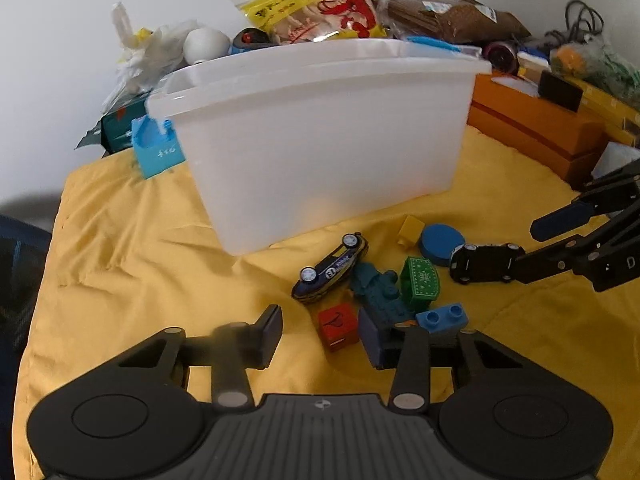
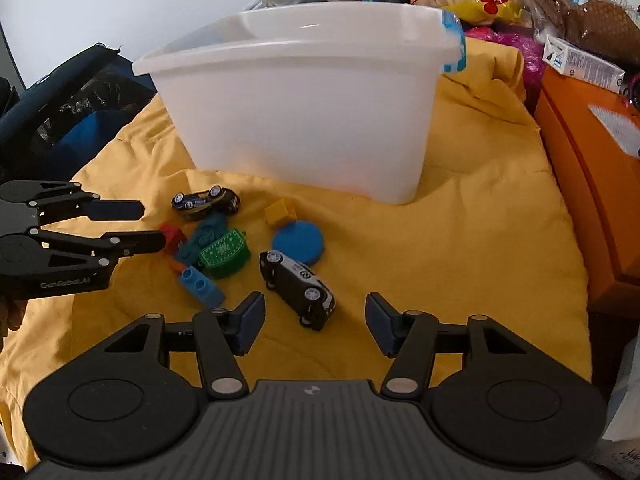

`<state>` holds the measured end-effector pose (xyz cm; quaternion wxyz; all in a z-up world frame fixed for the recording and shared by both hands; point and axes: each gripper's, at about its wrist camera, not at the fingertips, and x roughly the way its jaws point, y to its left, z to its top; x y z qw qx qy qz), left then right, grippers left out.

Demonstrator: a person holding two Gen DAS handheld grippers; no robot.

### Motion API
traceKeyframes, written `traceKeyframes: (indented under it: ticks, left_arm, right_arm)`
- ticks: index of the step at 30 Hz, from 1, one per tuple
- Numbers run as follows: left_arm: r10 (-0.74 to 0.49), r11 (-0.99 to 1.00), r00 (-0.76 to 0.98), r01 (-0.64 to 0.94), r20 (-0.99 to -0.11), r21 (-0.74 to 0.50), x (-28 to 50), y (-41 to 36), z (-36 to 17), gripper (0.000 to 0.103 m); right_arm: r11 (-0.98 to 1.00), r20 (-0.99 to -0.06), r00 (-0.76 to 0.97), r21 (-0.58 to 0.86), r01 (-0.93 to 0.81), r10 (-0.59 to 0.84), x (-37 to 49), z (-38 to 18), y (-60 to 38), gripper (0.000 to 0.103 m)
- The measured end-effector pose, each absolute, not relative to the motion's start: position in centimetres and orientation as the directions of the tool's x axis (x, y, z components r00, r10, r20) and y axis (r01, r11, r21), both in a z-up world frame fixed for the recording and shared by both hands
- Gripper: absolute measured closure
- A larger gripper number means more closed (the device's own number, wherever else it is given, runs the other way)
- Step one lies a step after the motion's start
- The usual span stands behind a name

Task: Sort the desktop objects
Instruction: 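Grasp the red cube with the left gripper while the right gripper grasps the black-white car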

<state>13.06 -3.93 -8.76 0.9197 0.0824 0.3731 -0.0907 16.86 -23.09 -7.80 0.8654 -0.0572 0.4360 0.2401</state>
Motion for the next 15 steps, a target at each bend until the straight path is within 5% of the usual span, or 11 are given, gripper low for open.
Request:
traceKeyframes:
  ticks: [11,15]
  left_arm:
    - [-0.131,0.961,0.669,0.267,-0.732,0.073,13.6,-4.6,-10.9,0.062]
    - [-0.141,0.955,0.672,0.285,-0.727,0.078,13.3,-4.7,-10.8,0.072]
  right_arm:
    - [0.856,-0.798,0.489,0.063,-0.514,0.352,18.1,-9.5,-21.6,0.044]
    - [0.844,-0.811,0.463,0.068,-0.531,0.357,18.7,-10.4,-20.8,0.044]
